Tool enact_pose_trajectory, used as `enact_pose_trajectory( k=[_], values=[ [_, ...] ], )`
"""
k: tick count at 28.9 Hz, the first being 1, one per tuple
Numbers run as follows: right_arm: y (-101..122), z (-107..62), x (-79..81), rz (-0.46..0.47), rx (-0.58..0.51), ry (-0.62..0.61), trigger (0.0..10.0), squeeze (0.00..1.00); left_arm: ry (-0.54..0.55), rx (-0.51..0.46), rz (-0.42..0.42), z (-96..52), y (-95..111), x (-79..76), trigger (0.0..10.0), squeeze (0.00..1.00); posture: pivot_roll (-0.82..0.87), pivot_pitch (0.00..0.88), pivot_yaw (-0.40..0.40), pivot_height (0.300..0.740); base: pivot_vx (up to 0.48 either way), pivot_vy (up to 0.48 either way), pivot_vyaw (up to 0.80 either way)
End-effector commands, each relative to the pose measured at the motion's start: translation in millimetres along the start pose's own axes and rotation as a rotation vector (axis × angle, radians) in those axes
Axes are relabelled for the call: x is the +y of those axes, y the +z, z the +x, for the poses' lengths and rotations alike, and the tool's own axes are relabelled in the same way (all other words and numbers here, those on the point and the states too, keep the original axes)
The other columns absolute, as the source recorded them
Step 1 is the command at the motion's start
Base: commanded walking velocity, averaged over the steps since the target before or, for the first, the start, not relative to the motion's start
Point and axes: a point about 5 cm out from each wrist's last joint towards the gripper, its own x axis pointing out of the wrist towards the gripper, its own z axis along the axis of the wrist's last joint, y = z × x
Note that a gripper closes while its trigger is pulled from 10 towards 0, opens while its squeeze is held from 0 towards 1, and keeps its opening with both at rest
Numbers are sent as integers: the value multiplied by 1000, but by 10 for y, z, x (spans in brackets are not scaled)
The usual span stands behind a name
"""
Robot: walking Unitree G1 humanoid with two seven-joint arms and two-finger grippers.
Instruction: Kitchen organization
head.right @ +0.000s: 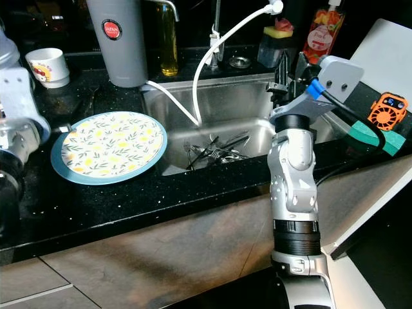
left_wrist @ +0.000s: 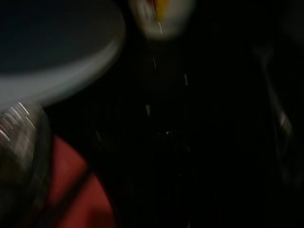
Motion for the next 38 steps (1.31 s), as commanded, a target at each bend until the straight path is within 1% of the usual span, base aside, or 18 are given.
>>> enact_pose_trajectory(
  k=[1, 2, 3, 5, 7, 10, 11, 12, 13, 17, 18, 21, 28, 32, 35, 36, 37, 38],
  values=[
    [46, 21, 1, 3, -17, 6, 10000, 0, 25, -85, 7, -20, 244, 66, 10000, 0, 167, 41, -46, 740, 0, 0, 0],
    [46, 21, 1, 3, -17, 6, 10000, 0, 25, -85, 7, -20, 244, 66, 10000, 0, 167, 41, -46, 740, 0, 0, 0],
    [44, 19, 1, 3, -17, 7, 10000, 0, 22, -114, 24, -31, 337, 41, 10000, 0, 171, 34, -49, 740, 0, 0, 0],
    [43, 19, 1, 5, -17, 8, 10000, 0, -28, -113, 31, -37, 385, -43, 10000, 0, 171, 34, -49, 740, 0, 0, 0],
    [39, 22, 3, 6, -16, 9, 10000, 0, -113, -69, 46, -34, 333, -167, 10000, 0, 176, 30, -50, 740, 0, 0, 0],
    [35, 26, 9, 7, -17, 10, 10000, 0, -131, -34, 92, -27, 254, -217, 10000, 0, 178, 27, -48, 740, 0, 0, 0],
    [33, 29, 14, 7, -17, 10, 10000, 0, -130, -14, 126, -21, 192, -223, 10000, 1000, 179, 23, -43, 740, 0, 0, 0],
    [34, 31, 18, 9, -20, 9, 10000, 0, -138, 46, 186, -12, 36, -229, 10000, 1000, 179, 24, -42, 740, 0, 0, 0],
    [35, 28, 14, 9, -20, 7, 10000, 0, -143, 76, 205, -10, -40, -232, 10000, 1000, 179, 24, -42, 740, 0, 0, 0],
    [34, 19, 6, 8, -20, 3, 10000, 0, -162, 145, 214, -12, -174, -234, 10000, 1000, 180, 29, -40, 740, 0, 0, 0],
    [32, 17, 5, 8, -19, 2, 10000, 0, -173, 155, 206, -15, -182, -241, 10000, 0, 181, 31, -36, 740, 0, 0, 0],
    [31, 13, 1, 8, -19, 0, 10000, 0, -195, 168, 187, -19, -185, -260, 10000, 0, 181, 31, -36, 740, 0, 0, 0],
    [28, -10, -4, 10, -17, -9, 10000, 0, -235, 193, 223, -32, -150, -313, 10000, 0, 180, 40, -25, 740, 0, 0, 0],
    [33, -22, -5, 9, -18, -14, 10000, 0, -261, 230, 126, -40, -213, -322, 10000, 0, 174, 44, -16, 740, 0, 0, 0],
    [35, -26, -8, 8, -18, -17, 10000, 0, -265, 247, 109, -42, -262, -312, 10000, 0, 174, 44, -16, 740, 0, 0, 0],
    [34, -28, -11, 7, -18, -18, 10000, 0, -263, 261, 104, -43, -304, -296, 6706, 0, 174, 44, -16, 740, 0, 0, 0],
    [34, -28, -11, 7, -18, -18, 10000, 0, -263, 261, 104, -43, -304, -296, 6706, 0, 174, 44, -16, 740, 0, 0, 0],
    [34, -31, -14, 6, -17, -19, 10000, 0, -254, 277, 93, -44, -354, -263, 3843, 0, 173, 49, -16, 740, 0, 0, 0]
  ],
)
